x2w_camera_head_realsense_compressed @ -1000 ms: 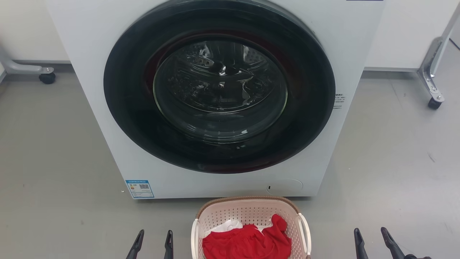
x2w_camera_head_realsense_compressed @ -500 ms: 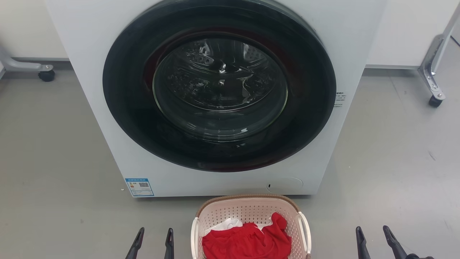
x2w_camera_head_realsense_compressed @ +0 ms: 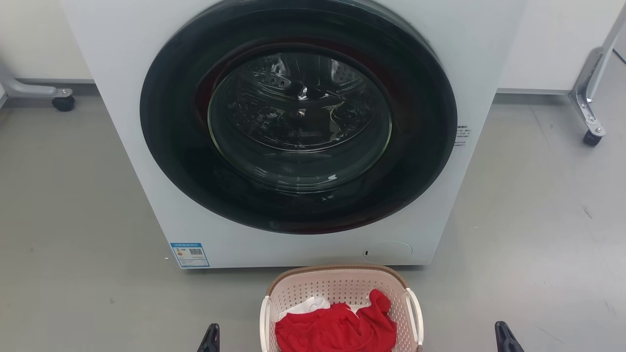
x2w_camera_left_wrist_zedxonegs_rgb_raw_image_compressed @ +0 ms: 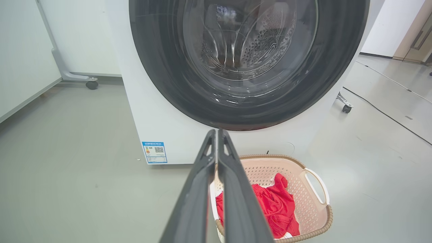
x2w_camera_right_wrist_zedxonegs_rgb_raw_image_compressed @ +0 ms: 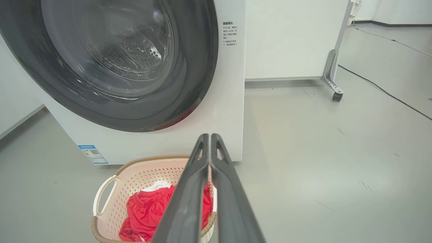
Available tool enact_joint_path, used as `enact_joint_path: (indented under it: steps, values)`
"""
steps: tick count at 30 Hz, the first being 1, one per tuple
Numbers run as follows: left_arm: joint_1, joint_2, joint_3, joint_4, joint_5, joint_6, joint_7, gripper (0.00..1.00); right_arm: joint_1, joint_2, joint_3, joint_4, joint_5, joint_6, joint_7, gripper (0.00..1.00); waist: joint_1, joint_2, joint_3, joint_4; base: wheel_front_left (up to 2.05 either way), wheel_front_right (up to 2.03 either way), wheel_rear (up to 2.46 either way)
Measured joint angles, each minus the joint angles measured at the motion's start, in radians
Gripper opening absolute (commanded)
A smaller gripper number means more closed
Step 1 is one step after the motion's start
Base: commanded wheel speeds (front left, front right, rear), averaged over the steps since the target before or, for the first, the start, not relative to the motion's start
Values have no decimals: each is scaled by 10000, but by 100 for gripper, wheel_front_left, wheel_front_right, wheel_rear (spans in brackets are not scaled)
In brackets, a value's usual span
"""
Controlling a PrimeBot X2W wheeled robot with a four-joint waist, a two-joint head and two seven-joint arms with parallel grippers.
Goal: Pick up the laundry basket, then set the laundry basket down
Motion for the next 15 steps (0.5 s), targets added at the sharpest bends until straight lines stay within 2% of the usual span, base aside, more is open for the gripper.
enact_joint_path:
  steps: [5, 15]
  values:
    - [80, -27, 138, 82, -217, -94, 98, 0, 79, 104, -159, 61, 257, 86, 105, 0, 0, 0, -4, -2, 0, 0, 0]
    - [45, -75, 560, 130, -1645, -353, 518, 0, -17, 245, -579, 140, 1636, 293, 520, 0, 0, -1, -19, -3, 0, 0, 0]
